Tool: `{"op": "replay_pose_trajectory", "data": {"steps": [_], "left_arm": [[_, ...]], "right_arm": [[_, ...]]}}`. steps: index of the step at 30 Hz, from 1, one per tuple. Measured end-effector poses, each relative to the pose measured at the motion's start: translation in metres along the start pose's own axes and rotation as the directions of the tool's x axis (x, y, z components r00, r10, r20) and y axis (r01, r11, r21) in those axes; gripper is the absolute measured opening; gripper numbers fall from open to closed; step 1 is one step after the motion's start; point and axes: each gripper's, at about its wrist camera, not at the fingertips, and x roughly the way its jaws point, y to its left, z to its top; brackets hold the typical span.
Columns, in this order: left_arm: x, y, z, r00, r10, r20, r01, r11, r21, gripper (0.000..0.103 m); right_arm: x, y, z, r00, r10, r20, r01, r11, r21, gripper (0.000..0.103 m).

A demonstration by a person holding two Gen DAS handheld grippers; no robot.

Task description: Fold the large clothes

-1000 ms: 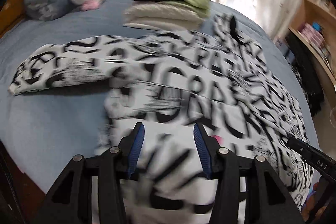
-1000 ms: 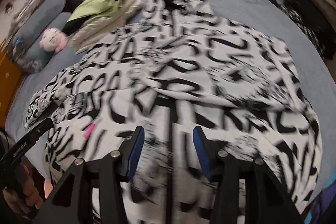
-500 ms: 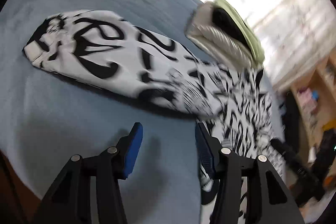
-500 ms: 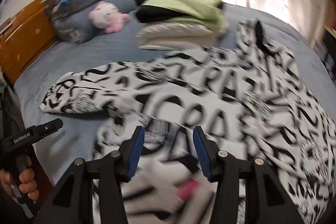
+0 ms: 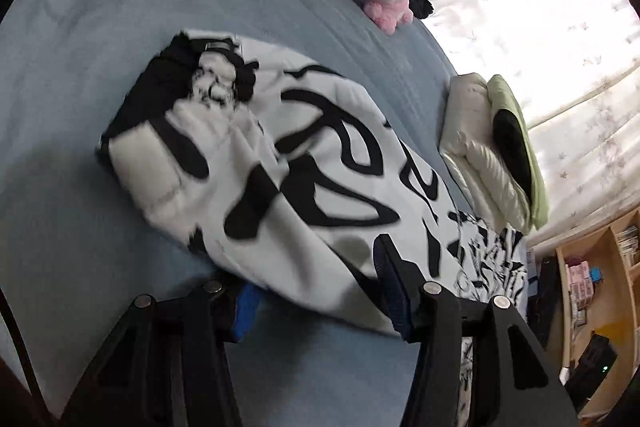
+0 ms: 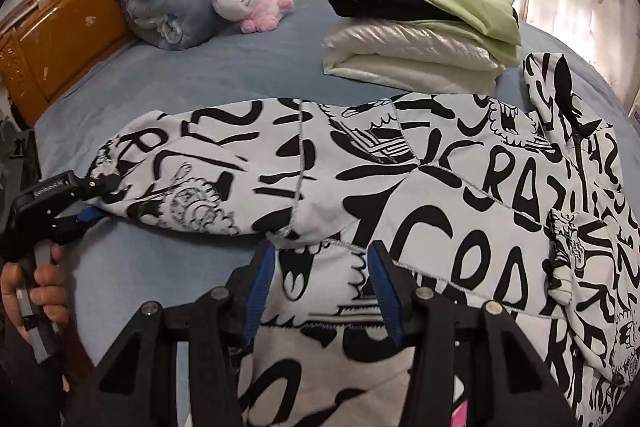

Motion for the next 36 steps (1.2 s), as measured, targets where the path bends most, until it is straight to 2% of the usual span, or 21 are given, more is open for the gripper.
{"op": "replay_pose_trajectory", "data": {"steps": [1, 2, 3, 5, 8, 11, 15, 16, 19, 23, 24, 28, 32, 36], "left_arm": [[0.003, 0.001, 0.004, 1.000, 0.002, -0.003, -0.002, 1.000, 0.005, 0.050], [0.005, 0.001, 0.007, 1.000, 0.013, -0.003, -0.013, 1.000, 0.010, 0.043], [0.007, 0.000, 0.009, 0.999, 0.032, -0.001, -0.032, 0.999, 0.017, 0.029], [0.010, -0.002, 0.013, 0.995, 0.096, -0.001, -0.096, 0.994, 0.049, 0.014], [0.003, -0.015, 0.013, 0.989, 0.144, 0.030, -0.146, 0.984, 0.098, 0.007], [-0.015, -0.054, 0.008, 0.970, 0.204, 0.129, -0.228, 0.951, 0.209, 0.006], [-0.045, -0.121, -0.005, 0.955, 0.165, 0.248, -0.245, 0.907, 0.341, 0.006], [-0.054, -0.147, -0.011, 0.951, 0.135, 0.278, -0.239, 0.892, 0.384, 0.006], [-0.067, -0.209, -0.029, 0.954, 0.033, 0.299, -0.180, 0.859, 0.479, 0.006], [-0.065, -0.289, -0.065, 0.969, -0.096, 0.227, -0.057, 0.809, 0.585, 0.006], [-0.061, -0.303, -0.072, 0.971, -0.112, 0.210, -0.038, 0.798, 0.602, 0.006], [-0.029, -0.367, -0.124, 0.979, -0.168, 0.113, 0.046, 0.726, 0.686, 0.006], [0.022, -0.403, -0.192, 0.990, -0.143, 0.000, 0.096, 0.660, 0.745, 0.006], [0.077, -0.412, -0.256, 0.995, -0.060, -0.084, 0.103, 0.595, 0.797, 0.006]], "right_arm": [[0.004, -0.002, 0.002, 1.000, -0.006, -0.004, 0.006, 1.000, 0.008, 0.048], [0.007, -0.004, 0.004, 1.000, -0.010, -0.008, 0.010, 1.000, 0.015, 0.048], [0.009, -0.007, 0.005, 1.000, -0.013, -0.014, 0.013, 1.000, 0.024, 0.048], [0.013, -0.014, 0.006, 1.000, -0.009, -0.023, 0.011, 0.999, 0.054, 0.048], [0.012, -0.025, 0.003, 1.000, 0.000, -0.029, 0.002, 0.996, 0.093, 0.048], [0.006, -0.039, -0.006, 1.000, -0.002, -0.030, 0.005, 0.992, 0.126, 0.048], [-0.006, -0.066, -0.020, 0.999, -0.009, -0.034, 0.015, 0.983, 0.184, 0.048], [-0.010, -0.074, -0.024, 0.999, -0.011, -0.033, 0.018, 0.980, 0.200, 0.048], [-0.028, -0.106, -0.039, 1.000, -0.024, -0.020, 0.028, 0.964, 0.266, 0.048], [-0.051, -0.146, -0.057, 0.999, -0.039, 0.004, 0.035, 0.935, 0.353, 0.048], [-0.058, -0.158, -0.063, 0.999, -0.046, 0.013, 0.038, 0.926, 0.375, 0.048], [-0.080, -0.199, -0.087, 0.996, -0.082, 0.041, 0.055, 0.892, 0.448, 0.048], [-0.094, -0.235, -0.110, 0.992, -0.115, 0.047, 0.076, 0.860, 0.505, 0.048], [-0.099, -0.265, -0.135, 0.991, -0.129, 0.041, 0.084, 0.826, 0.558, 0.048]]}}
